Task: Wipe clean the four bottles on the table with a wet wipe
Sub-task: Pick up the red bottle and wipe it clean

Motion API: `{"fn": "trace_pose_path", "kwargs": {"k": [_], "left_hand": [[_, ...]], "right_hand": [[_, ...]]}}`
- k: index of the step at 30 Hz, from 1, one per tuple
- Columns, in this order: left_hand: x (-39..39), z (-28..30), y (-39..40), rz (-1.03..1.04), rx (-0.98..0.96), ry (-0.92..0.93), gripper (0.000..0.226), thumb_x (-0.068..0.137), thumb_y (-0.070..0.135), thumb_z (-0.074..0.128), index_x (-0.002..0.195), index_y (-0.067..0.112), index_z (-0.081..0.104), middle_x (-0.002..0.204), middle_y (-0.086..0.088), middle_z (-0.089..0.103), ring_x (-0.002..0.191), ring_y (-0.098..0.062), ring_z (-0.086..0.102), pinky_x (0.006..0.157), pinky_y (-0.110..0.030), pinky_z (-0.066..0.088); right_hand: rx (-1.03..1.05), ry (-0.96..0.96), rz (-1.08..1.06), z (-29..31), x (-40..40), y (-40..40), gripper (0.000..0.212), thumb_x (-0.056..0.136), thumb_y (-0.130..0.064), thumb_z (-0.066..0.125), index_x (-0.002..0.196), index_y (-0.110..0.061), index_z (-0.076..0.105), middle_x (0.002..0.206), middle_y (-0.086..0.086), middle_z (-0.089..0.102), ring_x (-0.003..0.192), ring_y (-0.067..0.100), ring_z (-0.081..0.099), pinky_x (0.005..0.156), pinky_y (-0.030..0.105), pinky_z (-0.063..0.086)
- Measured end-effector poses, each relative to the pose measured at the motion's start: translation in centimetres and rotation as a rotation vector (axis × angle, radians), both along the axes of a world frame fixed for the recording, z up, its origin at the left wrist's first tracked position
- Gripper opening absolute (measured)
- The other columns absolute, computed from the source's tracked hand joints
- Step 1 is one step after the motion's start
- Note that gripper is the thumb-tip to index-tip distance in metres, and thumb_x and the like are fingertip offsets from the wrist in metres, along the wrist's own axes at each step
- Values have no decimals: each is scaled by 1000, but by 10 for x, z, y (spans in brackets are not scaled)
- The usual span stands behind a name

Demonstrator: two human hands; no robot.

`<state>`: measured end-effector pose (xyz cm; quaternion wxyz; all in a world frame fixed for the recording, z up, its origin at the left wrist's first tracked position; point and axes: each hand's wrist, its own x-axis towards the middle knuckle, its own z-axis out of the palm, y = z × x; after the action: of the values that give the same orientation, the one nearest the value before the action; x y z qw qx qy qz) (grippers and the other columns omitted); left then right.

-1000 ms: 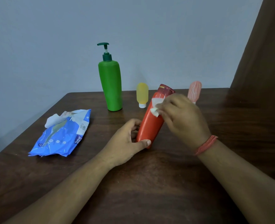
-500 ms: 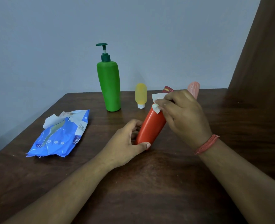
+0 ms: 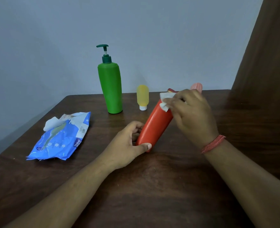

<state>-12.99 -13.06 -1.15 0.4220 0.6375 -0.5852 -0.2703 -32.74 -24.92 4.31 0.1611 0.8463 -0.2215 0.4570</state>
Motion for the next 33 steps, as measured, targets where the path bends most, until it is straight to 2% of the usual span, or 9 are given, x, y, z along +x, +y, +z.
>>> {"fn": "trace_pose_path", "kwargs": {"k": [2,6,10,13,14,18,21,25,33], "left_hand": [[0,-1,0,-8,-10,22,59,67,53,79,119,49,51,135,6,60,128,-18,58,109,-50,47],[1,-1,0,-9,-20,83,55,65,50,80,114,50,55,129,12,62,119,-9,62,105,-46,51],[2,-2,-1,-20,-28,137,52,69,39,82,113,46,57,127,9,64,117,-11,64,104,-47,52],[4,-3,-1,-16,-35,217,54,71,28,83,119,33,57,125,5,66,115,-15,67,103,-49,53],[5,-3,-2,-18,-34,226,55,71,26,83,119,31,57,125,5,67,114,-16,68,103,-50,53],[6,-3,-2,-47,-26,161,58,70,35,84,120,37,56,127,10,64,117,-11,65,105,-48,51],[5,-2,-2,-65,-17,74,59,70,45,81,121,44,52,133,6,60,122,-13,61,108,-49,48],[2,-1,-1,-74,-20,-50,59,72,53,77,123,52,47,129,13,61,123,-11,60,105,-46,51],[5,-4,-2,-53,-65,128,52,71,36,83,115,44,59,124,8,66,116,-15,65,103,-49,52]], "right_hand": [[26,-34,-8,-1,0,0,18,88,-4,68,106,-6,73,96,11,66,90,30,59,76,44,52],[-8,94,82,-6,3,-1,17,91,-7,66,106,-8,74,96,10,67,89,31,60,76,45,51],[110,-39,42,-7,0,-6,14,93,-10,65,105,-8,73,99,8,67,93,27,58,79,44,51],[45,108,114,-12,5,-4,15,93,-9,63,105,-9,73,97,8,66,90,30,59,77,44,49],[37,99,106,-11,4,-5,15,92,-8,64,104,-10,74,96,7,66,90,30,59,76,44,49],[110,-87,19,-5,-1,-10,15,93,-8,65,105,-11,73,99,6,68,94,27,60,82,39,48],[116,-154,13,-1,-2,-5,14,96,-12,63,106,-10,72,99,6,67,95,25,59,82,40,48],[30,-162,14,8,-2,3,18,96,-15,61,108,-11,73,96,7,63,93,25,54,79,39,47],[-56,-83,-26,7,-7,-3,16,91,-8,65,105,-8,73,97,10,64,92,28,56,78,42,47]]}}
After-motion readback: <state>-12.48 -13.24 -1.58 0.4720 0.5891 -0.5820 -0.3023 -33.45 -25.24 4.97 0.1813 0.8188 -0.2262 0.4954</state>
